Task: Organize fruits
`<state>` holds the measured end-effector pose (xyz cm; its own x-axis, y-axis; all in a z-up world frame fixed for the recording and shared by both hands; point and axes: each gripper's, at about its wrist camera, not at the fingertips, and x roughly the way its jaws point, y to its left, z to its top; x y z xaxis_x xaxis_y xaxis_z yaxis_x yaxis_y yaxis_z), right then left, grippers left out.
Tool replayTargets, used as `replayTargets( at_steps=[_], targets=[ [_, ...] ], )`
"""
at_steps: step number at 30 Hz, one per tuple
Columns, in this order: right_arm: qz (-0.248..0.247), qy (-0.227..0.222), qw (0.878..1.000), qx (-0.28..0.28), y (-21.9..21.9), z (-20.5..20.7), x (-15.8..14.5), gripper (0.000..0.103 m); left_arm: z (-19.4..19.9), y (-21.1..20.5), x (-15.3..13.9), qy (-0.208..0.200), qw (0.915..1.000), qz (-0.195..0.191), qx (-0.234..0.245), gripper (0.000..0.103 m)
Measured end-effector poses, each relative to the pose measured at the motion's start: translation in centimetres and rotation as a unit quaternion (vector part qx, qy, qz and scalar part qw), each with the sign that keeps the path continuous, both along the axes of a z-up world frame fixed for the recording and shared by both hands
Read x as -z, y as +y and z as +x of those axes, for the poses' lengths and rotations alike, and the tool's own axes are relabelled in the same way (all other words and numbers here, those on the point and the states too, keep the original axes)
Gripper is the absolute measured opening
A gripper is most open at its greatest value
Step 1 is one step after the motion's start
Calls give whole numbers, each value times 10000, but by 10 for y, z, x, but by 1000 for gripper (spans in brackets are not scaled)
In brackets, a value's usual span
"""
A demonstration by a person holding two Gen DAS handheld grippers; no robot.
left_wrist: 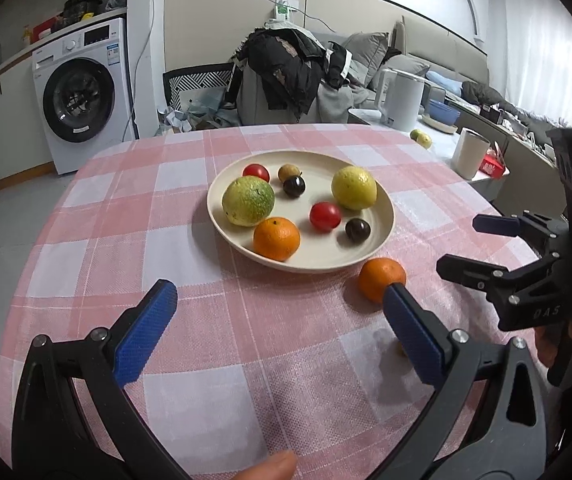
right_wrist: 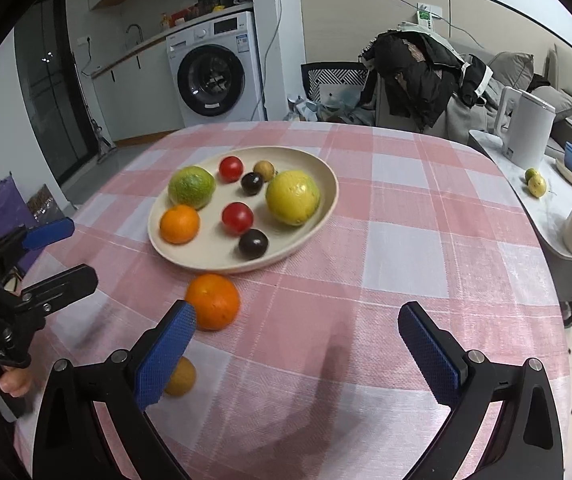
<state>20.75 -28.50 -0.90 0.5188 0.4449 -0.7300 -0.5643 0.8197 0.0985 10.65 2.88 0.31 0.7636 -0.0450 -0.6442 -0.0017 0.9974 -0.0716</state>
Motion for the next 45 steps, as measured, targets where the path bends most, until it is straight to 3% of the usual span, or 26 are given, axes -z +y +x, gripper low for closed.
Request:
replayTargets(
  at_steps=[21, 31, 35, 45],
  targets=[
    [-655, 379, 9967, -280, -7, 3, 22, 103, 11, -40, 30, 560, 9963, 220, 609, 103],
    [-700, 439, 9963, -237, -14, 7, 25, 103, 15, -51, 41, 812, 9925, -7, 918, 101],
    [-671, 452, 9964, -233, -14, 7, 24, 103, 17, -57, 43, 901, 9898, -171, 1092, 88],
    [-628, 462, 9967, -220, -14, 8, 25, 103, 16, -84, 52, 999, 9820, 31, 1605, 46]
  ],
)
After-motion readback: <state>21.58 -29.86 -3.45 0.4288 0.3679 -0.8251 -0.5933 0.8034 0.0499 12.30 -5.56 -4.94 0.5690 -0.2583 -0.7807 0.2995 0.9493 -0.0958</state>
